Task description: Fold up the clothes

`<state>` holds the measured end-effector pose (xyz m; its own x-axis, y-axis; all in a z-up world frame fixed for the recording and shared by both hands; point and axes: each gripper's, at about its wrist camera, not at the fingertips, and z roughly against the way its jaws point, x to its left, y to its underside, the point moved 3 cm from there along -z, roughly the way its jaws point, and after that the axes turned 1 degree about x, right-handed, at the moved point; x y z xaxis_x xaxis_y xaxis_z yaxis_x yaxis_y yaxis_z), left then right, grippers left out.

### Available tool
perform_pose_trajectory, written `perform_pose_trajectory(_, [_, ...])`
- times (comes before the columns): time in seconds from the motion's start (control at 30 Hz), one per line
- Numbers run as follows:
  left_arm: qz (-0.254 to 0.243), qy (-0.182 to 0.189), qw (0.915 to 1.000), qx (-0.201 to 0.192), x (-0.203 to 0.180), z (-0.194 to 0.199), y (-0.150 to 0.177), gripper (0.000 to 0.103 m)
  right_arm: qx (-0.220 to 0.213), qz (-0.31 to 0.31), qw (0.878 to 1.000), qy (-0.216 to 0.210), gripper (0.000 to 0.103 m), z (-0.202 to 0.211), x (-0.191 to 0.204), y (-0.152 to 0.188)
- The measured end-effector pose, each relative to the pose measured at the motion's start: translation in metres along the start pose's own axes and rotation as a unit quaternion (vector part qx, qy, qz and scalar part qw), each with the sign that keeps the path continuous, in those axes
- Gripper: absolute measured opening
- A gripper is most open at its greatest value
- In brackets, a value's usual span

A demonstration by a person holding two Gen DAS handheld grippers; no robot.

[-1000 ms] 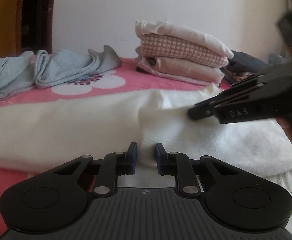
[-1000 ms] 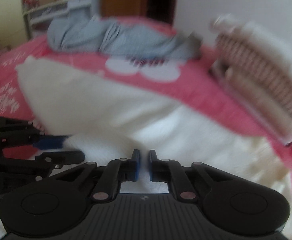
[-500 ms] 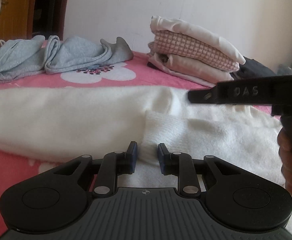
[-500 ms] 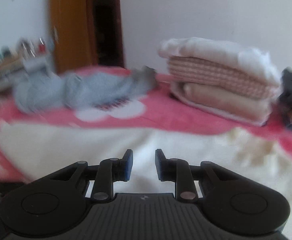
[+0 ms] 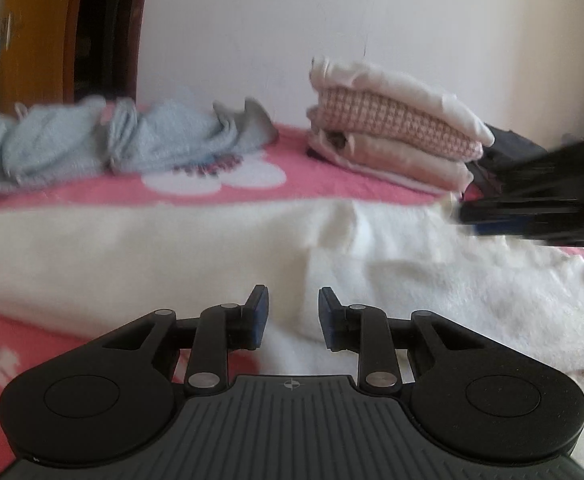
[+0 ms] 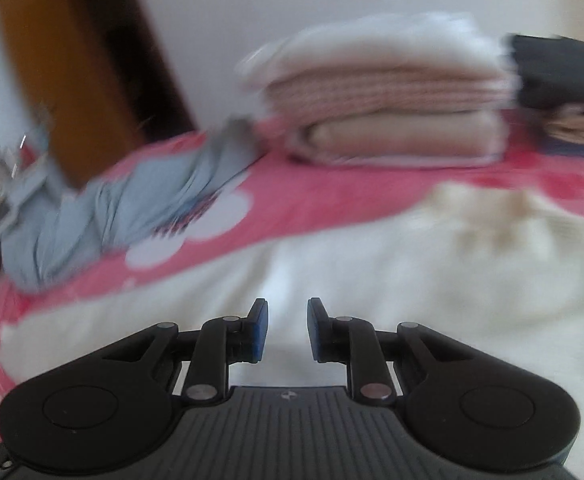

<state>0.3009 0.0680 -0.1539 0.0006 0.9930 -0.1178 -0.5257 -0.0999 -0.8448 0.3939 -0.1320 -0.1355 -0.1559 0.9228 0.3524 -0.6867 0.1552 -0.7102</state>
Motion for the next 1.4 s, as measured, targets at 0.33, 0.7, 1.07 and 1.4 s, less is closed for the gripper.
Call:
perform_pose_trajectory(0.33, [-0.051, 0.010, 0.9959, 0.074, -0.030, -0.025, 0.011, 0.029, 0.060, -0.069, 0.983, 0.160, 0.021, 0.057, -0.125, 0.052])
perform_pose_trajectory(0.7, [-0.119, 0.020, 0.9861, 0.114, -0.068, -0.016, 0.030, 0.038, 0.005, -0.097, 0.986, 0.132, 0.023, 0.091, -0.109, 0.086])
perform_pose_trajectory(1.07, [-0.074, -0.001, 0.9848, 0.157, -0.044, 0.032, 0.040, 0.044, -0.024, -0.217, 0.969, 0.115, 0.024, 0.212, -0.131, 0.148])
perform_pose_trajectory(1.4, [-0.074, 0.004, 0.9813, 0.178, -0.046, 0.083, 0.061, 0.059, -0.050, -0.074, 0.975, 0.202, 0.024, 0.225, -0.095, 0.166])
